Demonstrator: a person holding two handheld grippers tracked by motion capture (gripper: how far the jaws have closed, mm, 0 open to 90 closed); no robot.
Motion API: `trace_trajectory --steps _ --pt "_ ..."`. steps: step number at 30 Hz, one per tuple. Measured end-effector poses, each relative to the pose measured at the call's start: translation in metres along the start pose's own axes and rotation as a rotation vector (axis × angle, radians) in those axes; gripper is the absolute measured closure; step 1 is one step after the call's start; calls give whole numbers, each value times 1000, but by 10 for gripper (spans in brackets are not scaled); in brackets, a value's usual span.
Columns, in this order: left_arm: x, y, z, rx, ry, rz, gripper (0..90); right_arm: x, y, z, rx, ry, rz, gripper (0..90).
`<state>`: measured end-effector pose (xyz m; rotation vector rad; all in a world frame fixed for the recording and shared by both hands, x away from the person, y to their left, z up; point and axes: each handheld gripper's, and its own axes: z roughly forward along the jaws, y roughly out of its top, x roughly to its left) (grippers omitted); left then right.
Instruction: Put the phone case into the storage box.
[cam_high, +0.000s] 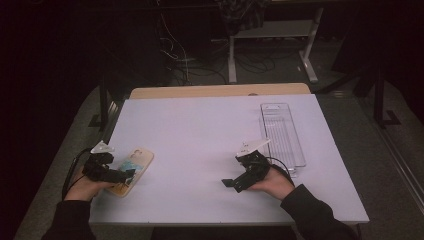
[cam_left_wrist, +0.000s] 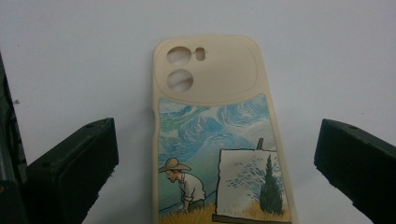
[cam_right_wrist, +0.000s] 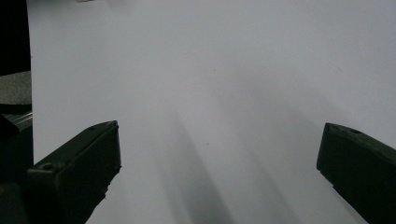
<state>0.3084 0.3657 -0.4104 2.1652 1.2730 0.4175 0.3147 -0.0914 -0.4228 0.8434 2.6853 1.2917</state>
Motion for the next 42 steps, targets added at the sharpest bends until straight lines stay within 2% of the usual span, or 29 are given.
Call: trace_trajectory --steps 3,4,11,16,19,21,29,38,42 --pt "0 0 2 18 2 18 0 0 0 0 -1 0 1 0" --pt "-1 0 2 22 1 7 0 0 0 0 -1 0 1 0" --pt "-1 -2 6 49 12 22 0 0 0 0 0 1 -1 0" --pt "-5 -6 11 67 15 16 0 0 0 0 1 1 1 0" --pt "-8 -7 14 97 19 36 0 0 0 0 -1 1 1 0" --pt "-9 -8 16 104 21 35 0 0 0 0 1 1 2 0" --pt "-9 -10 18 128 30 31 0 0 0 0 1 1 -1 0" --pt "-8 -12 21 158 55 48 0 0 0 1 1 3 1 0" --pt "-7 -13 21 180 46 48 0 0 0 1 5 5 4 0"
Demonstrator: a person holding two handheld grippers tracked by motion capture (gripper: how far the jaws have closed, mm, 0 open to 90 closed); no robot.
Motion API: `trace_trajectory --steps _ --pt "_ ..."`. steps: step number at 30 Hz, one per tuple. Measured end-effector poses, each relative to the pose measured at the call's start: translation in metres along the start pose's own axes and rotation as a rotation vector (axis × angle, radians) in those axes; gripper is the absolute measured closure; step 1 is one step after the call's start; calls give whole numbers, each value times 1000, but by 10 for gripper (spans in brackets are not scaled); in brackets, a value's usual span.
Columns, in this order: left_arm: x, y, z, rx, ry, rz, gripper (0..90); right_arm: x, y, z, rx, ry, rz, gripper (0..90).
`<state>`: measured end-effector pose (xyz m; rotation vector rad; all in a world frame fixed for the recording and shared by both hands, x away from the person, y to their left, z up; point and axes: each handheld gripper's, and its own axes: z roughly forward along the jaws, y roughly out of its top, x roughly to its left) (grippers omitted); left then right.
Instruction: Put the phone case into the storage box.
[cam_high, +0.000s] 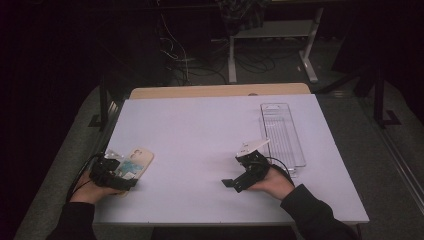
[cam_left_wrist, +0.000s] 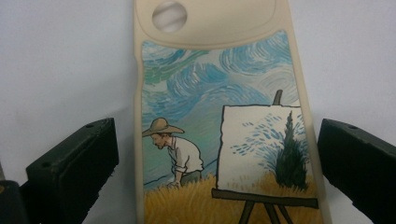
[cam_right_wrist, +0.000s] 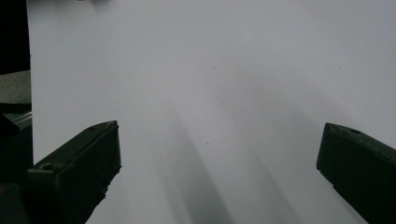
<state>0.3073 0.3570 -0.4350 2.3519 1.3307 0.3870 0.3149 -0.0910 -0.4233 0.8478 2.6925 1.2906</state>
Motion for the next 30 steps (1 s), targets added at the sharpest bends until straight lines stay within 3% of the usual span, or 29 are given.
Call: trace_trajectory --steps 14,17,30 --pt "2 0 0 7 -24 -14 25 0 0 0 0 0 -1 0" --pt "2 1 -2 7 -29 -3 71 0 0 0 -2 1 1 0" --pt "3 5 -2 33 -30 2 104 1 1 1 5 2 8 0"
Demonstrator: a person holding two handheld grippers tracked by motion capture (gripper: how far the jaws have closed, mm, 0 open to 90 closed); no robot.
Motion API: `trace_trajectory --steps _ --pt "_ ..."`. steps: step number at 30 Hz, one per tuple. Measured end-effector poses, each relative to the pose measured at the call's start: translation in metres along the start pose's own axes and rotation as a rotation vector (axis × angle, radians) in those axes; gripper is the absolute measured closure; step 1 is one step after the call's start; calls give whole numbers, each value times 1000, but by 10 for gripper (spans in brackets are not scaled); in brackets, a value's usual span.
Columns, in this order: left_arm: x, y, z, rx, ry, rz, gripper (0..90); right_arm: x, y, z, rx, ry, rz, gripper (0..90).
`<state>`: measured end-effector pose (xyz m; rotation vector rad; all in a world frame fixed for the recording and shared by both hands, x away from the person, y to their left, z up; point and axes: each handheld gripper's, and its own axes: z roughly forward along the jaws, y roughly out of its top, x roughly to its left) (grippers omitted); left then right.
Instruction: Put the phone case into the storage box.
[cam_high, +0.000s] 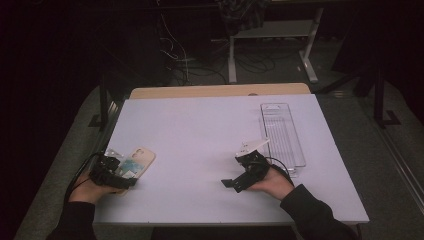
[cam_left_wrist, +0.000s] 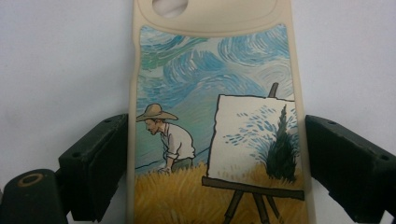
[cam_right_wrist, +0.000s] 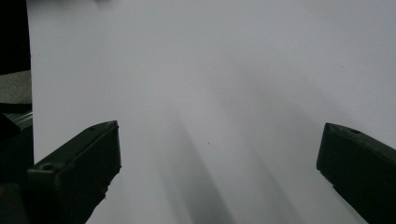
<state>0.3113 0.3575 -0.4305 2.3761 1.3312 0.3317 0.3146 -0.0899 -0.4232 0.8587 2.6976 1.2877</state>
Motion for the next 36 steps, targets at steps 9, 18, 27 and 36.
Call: trace_trajectory --steps 9,18,27,36 --pt "-2 5 -3 3 -5 7 111 -1 0 -1 -11 0 -2 0" --pt "-6 13 -13 -54 -11 4 113 -1 0 -1 -12 3 -2 0" --pt "-9 20 -22 -106 -47 6 113 -1 1 -2 -18 3 -8 0" --pt "-16 33 -31 -144 -76 40 113 0 2 -5 -22 9 -5 0"
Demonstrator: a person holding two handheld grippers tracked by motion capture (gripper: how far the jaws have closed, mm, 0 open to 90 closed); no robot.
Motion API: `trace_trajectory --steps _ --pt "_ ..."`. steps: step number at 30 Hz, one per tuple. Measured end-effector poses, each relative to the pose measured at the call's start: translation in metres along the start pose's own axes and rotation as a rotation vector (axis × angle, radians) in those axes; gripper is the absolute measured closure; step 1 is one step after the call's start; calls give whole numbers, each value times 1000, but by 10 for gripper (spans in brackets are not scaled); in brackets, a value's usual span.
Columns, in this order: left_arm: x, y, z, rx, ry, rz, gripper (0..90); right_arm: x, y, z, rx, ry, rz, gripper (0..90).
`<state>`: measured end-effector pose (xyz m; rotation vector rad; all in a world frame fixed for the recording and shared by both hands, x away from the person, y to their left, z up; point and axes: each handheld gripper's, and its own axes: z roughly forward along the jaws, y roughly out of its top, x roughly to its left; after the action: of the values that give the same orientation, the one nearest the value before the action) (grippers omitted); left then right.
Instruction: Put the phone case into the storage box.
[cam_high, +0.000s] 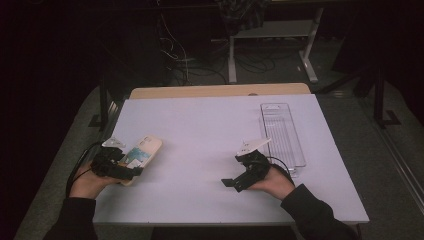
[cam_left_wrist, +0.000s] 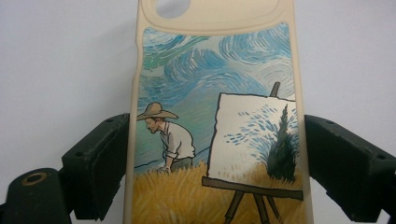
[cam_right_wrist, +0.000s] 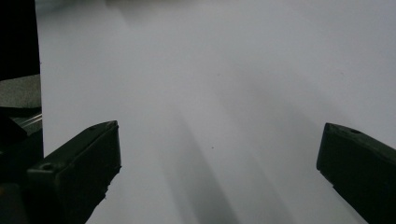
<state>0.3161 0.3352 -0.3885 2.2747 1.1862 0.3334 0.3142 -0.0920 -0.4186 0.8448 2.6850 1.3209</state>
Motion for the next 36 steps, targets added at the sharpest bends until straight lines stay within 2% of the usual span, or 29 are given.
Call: trace_trajectory --steps 13,18,25,29,31,36 --pt "-12 19 1 -22 -39 14 113 -3 3 -8 -11 6 1 0" --pt "-18 28 4 -24 -50 35 113 -4 5 -12 -22 2 -12 0" --pt "-24 40 11 -29 -60 52 113 -6 7 -16 -21 -2 -3 0" --pt "-27 50 14 -28 -70 78 112 -7 10 -19 -17 -15 -8 0" --pt "-29 55 15 -43 -83 77 112 -8 12 -20 -22 -23 -11 0" --pt "-36 66 21 -43 -100 98 112 -11 19 -25 -30 -29 -22 0"
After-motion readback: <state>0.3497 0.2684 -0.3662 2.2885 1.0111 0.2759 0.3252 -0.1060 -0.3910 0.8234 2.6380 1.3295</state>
